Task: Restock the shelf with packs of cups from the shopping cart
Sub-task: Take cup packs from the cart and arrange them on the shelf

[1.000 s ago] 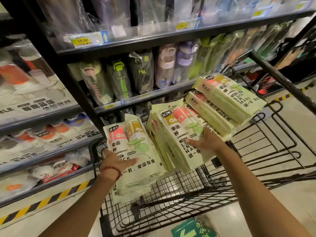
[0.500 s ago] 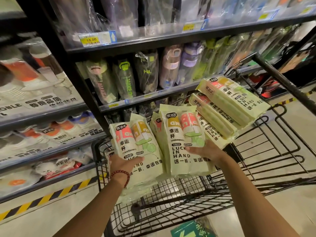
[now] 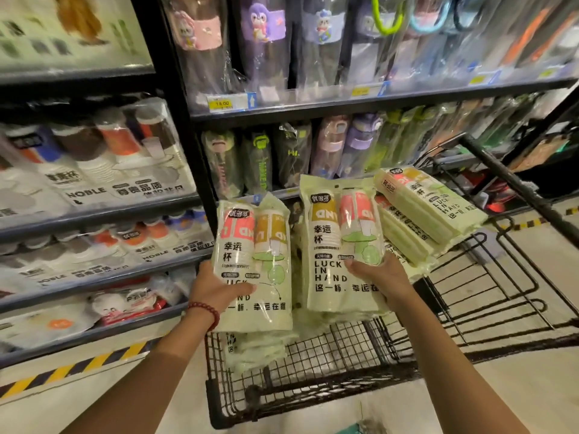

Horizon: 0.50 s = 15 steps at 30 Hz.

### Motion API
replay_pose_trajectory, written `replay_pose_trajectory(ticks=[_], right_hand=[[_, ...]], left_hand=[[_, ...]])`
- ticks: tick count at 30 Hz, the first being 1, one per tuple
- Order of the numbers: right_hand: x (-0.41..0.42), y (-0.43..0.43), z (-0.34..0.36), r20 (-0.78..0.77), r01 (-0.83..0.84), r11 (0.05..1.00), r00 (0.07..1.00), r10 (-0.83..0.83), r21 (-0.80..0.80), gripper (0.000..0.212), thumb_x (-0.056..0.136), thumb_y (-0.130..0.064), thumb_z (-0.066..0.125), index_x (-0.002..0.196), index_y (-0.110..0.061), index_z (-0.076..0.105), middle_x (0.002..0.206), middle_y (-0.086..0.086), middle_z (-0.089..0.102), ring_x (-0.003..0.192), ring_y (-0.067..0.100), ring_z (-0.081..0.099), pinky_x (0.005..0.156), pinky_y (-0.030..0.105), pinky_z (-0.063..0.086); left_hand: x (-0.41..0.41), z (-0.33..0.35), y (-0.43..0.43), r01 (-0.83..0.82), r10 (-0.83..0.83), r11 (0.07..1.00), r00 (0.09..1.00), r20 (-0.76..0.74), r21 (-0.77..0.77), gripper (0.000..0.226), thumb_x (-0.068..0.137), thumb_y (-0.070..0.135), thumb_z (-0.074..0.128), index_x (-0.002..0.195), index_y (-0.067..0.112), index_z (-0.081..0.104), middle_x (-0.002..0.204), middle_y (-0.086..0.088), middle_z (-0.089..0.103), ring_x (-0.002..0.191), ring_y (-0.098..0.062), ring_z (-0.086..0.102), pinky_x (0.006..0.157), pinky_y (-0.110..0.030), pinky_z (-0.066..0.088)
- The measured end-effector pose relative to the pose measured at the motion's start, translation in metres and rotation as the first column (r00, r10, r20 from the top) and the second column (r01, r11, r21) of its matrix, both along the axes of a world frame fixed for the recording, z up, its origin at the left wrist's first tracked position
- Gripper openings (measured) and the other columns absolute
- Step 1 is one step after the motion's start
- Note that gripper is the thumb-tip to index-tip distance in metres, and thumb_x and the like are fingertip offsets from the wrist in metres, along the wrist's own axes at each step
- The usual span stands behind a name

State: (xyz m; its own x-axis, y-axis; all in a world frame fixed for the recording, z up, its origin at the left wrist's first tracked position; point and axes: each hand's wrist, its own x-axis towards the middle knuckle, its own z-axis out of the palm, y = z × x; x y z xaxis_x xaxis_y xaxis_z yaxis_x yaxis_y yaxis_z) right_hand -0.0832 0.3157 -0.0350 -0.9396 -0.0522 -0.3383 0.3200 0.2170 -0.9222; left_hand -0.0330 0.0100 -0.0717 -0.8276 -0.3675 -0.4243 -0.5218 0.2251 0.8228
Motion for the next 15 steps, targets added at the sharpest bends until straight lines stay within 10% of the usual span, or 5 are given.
replay_pose_trajectory(ticks=[7,15], right_hand=[[0.017,-0.07,0.062,-0.236,-0.106,0.993,0.965,0.117,0.06,0.068,0.053,-0.038,0.09,0.11,-0.013,0.062,0.096,0.005,0.074,0.086,0.022,0.072,0.072,0.036,0.059],[0.087,-0.248,0.12,-0.457,-0.272,0.96,0.847,0.271,0.067,0.045,0.066,-0.008,0.084,0.103,-0.015,0.06,0.09,-0.002,0.071,0.078,0.002,0.069,0.063,0.018,0.053]], left_hand=[[0.043,0.083,-0.082,-0.136,0.135,0.991,0.968,-0.214,0.011,0.069,0.053,0.018,0.092,0.11,0.014,0.053,0.101,0.004,0.063,0.096,-0.018,0.058,0.081,-0.03,0.046],[0.166,0.142,-0.243,-0.346,0.307,0.936,0.892,-0.332,-0.064,0.11,0.025,0.059,0.085,0.12,0.011,0.057,0.112,-0.006,0.067,0.103,-0.026,0.063,0.086,-0.037,0.053]])
